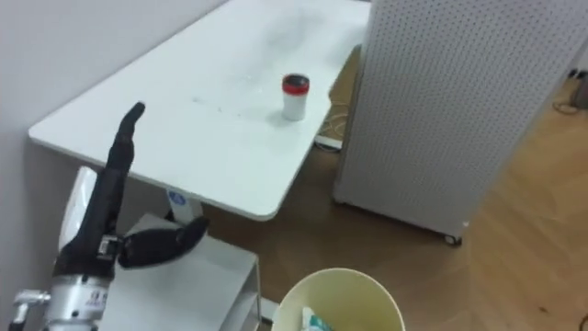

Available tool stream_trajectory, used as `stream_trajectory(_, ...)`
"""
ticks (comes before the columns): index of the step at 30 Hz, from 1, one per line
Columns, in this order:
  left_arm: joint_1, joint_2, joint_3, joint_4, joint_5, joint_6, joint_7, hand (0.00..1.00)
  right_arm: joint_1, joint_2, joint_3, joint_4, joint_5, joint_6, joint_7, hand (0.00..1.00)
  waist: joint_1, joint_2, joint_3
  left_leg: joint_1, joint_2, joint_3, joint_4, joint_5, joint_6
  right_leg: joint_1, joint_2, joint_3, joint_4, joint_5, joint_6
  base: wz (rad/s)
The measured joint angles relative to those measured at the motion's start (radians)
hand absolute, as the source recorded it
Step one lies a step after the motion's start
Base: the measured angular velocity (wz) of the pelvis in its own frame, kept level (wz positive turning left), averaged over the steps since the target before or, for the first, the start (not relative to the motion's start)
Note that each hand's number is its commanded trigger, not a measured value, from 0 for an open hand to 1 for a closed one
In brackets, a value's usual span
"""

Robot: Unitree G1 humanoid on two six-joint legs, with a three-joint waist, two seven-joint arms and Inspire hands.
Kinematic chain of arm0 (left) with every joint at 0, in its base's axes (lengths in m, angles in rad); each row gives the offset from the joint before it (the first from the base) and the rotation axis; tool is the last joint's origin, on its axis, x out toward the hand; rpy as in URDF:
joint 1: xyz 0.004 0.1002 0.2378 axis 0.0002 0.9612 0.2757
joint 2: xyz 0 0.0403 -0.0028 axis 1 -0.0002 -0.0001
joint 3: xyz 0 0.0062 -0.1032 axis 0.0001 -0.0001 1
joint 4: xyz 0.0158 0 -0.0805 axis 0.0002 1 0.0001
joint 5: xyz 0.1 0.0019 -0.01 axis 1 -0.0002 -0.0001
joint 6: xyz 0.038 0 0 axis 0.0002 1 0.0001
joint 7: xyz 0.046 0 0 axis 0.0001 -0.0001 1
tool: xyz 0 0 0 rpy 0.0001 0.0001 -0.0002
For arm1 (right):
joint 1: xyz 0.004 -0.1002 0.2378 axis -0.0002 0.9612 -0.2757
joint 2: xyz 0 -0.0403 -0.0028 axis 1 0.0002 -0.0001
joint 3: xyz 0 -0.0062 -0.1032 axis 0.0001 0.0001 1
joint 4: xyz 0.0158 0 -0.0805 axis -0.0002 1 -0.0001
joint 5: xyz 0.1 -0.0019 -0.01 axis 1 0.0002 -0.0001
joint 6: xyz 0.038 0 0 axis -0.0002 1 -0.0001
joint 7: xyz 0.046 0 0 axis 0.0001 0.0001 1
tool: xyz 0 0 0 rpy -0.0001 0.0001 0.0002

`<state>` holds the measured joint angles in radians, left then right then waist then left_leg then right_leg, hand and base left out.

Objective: Pick garbage

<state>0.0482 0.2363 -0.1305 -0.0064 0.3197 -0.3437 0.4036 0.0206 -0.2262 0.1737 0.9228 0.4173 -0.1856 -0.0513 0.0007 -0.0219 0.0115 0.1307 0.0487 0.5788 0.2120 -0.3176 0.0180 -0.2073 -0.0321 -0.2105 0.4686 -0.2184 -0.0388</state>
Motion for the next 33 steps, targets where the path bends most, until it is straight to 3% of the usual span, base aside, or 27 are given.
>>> stream_trajectory(1,0.002,-0.004,0.013,0.0,-0.006,0.0,0.002,0.0,0.0,-0.001,0.001,0.017,-0.004,0.002,0.007,1.0,0.02,0.001,0.0001,-0.017,-0.009,-0.084,0.022,0.0,0.0,0.0,0.013,0.052,-0.029,0.0,-0.002,-0.77)
stream_trajectory(2,0.003,-0.005,0.029,0.002,-0.01,0.0,0.003,0.0,0.001,0.003,0.003,0.021,-0.02,0.006,0.017,1.0,0.023,0.004,0.0002,-0.041,-0.01,-0.189,0.05,0.0,0.0,0.015,0.025,0.077,-0.059,0.018,-0.008,-0.7)
stream_trajectory(4,0.003,-0.005,0.029,0.002,-0.016,-0.002,0.004,0.0,0.007,0.017,0.002,0.026,-0.032,0.008,0.02,1.0,-0.001,-0.007,0.0063,-0.076,-0.008,-0.27,0.083,0.006,-0.011,0.042,0.026,0.103,-0.101,0.041,-0.002,-0.17)
stream_trajectory(6,0.001,-0.006,0.011,0.003,-0.015,-0.015,0.01,0.0,0.009,0.019,0.0,0.027,-0.03,0.01,0.023,1.0,-0.024,-0.017,0.01,-0.095,0.006,-0.277,0.048,0.015,-0.012,0.043,0.027,0.114,-0.108,0.047,0.008,-0.06)
stream_trajectory(8,0.001,-0.006,0.001,0.006,-0.015,-0.015,0.022,0.0,0.012,0.027,0.0,0.026,-0.031,0.01,0.038,1.0,-0.024,-0.026,0.0049,-0.087,0.01,-0.224,0.039,0.023,0.002,0.044,0.034,0.1,-0.145,0.07,0.016,-0.33)
stream_trajectory(12,0.003,-0.005,-0.005,0.008,-0.016,-0.012,0.043,0.0,0.012,0.027,-0.001,0.023,-0.041,0.01,0.067,1.0,-0.026,-0.015,0.0028,-0.077,0.02,-0.206,0.04,0.024,0.003,0.075,0.046,0.078,-0.217,0.11,0.013,-0.24)
stream_trajectory(18,0.003,-0.006,-0.011,0.017,-0.045,-0.009,0.045,0.0,0.012,0.028,0.001,-0.005,-0.073,0.013,0.098,1.0,-0.025,-0.003,0.003,-0.058,0.034,-0.197,0.062,0.024,0.002,0.087,0.059,0.056,-0.225,0.118,-0.004,-0.23)
stream_trajectory(20,0.008,-0.007,-0.005,0.022,-0.045,-0.004,0.044,0.0,0.014,0.029,0.001,-0.012,-0.112,0.014,0.099,1.0,-0.019,-0.006,0.0029,-0.062,0.042,-0.196,0.116,0.022,0.0,0.089,0.065,0.036,-0.207,0.108,-0.018,-0.39)
stream_trajectory(21,0.012,-0.009,0.002,0.023,-0.054,-0.004,0.043,0.0,0.023,0.03,0.001,-0.032,-0.119,0.018,0.099,1.0,-0.012,-0.007,0.0028,-0.083,0.054,-0.197,0.201,0.022,-0.001,0.099,0.063,0.017,-0.205,0.101,-0.029,-0.64)
stream_trajectory(22,0.018,-0.012,0.01,0.024,-0.055,-0.003,0.043,0.0,0.026,0.03,0.001,-0.044,-0.119,0.022,0.1,1.0,-0.002,-0.004,0.0022,-0.113,0.069,-0.213,0.302,0.022,-0.002,0.113,0.063,0.023,-0.195,0.088,-0.041,-0.74)
stream_trajectory(23,0.016,-0.012,0.011,0.026,-0.054,-0.003,0.04,0.0,0.028,0.029,0.001,-0.047,-0.122,0.027,0.102,1.0,-0.003,0.002,0.0034,-0.161,0.079,-0.266,0.43,0.031,-0.013,0.121,0.07,0.048,-0.181,0.067,-0.051,-0.6)
stream_trajectory(24,0.017,-0.013,0.011,0.027,-0.055,-0.003,0.037,0.0,0.031,0.029,0.001,-0.047,-0.123,0.03,0.107,1.0,-0.002,0.001,0.0042,-0.187,0.078,-0.301,0.483,0.045,-0.018,0.124,0.073,0.061,-0.168,0.056,-0.055,-0.36)
stream_trajectory(25,0.017,-0.019,0.01,0.036,-0.056,-0.004,0.035,0.0,0.041,0.028,0.001,-0.047,-0.123,0.035,0.112,1.0,0.002,-0.005,0.0031,-0.226,0.063,-0.375,0.532,0.044,-0.021,0.129,0.077,0.086,-0.148,0.034,-0.063,-0.31)
stream_trajectory(26,0.018,-0.025,0.009,0.04,-0.056,-0.004,0.034,0.0,0.043,0.028,-0.003,-0.046,-0.122,0.037,0.11,1.0,0.005,-0.008,0.0032,-0.271,0.04,-0.413,0.511,0.028,-0.002,0.131,0.076,0.103,-0.132,0.021,-0.066,-0.34)
stream_trajectory(28,0.021,-0.027,0.007,0.041,-0.056,-0.006,0.035,0.0,0.044,0.028,-0.001,-0.045,-0.122,0.038,0.099,1.0,0.014,-0.017,0.0079,-0.359,0.006,-0.459,0.447,0.034,-0.011,0.135,0.073,0.131,-0.122,0.006,-0.059,-0.47)
stream_trajectory(29,0.021,-0.027,0.007,0.044,-0.056,-0.007,0.035,0.0,0.045,0.027,0.0,-0.045,-0.122,0.038,0.096,1.0,0.021,-0.017,0.0078,-0.385,0.0,-0.475,0.406,0.043,-0.019,0.138,0.072,0.134,-0.122,0.003,-0.059,-0.59)
stream_trajectory(30,0.022,-0.028,0.008,0.048,-0.056,-0.007,0.034,0.0,0.048,0.025,0.0,-0.045,-0.121,0.04,0.095,1.0,0.035,-0.016,0.0056,-0.428,-0.014,-0.509,0.293,0.085,-0.041,0.139,0.073,0.146,-0.117,-0.002,-0.063,-0.51)
stream_trajectory(31,0.022,-0.03,0.013,0.048,-0.055,-0.011,0.036,0.0,0.049,0.024,0.0,-0.045,-0.122,0.044,0.091,1.0,0.036,-0.014,0.0045,-0.45,-0.023,-0.538,0.169,0.151,-0.042,0.135,0.074,0.151,-0.098,-0.023,-0.058,-0.48)
stream_trajectory(32,0.024,-0.031,0.015,0.049,-0.054,-0.012,0.036,0.0,0.054,0.025,0.0,-0.045,-0.122,0.047,0.09,1.0,0.038,-0.012,0.0025,-0.453,-0.026,-0.552,0.127,0.189,-0.041,0.134,0.071,0.159,-0.082,-0.039,-0.052,-0.35)
stream_trajectory(33,0.033,-0.033,0.017,0.049,-0.051,-0.013,0.037,0.0,0.061,0.025,0.0,-0.045,-0.126,0.057,0.091,1.0,0.041,-0.014,-0.0111,-0.443,-0.034,-0.559,0.099,0.253,-0.035,0.131,0.07,0.173,-0.063,-0.068,-0.036,-0.29)
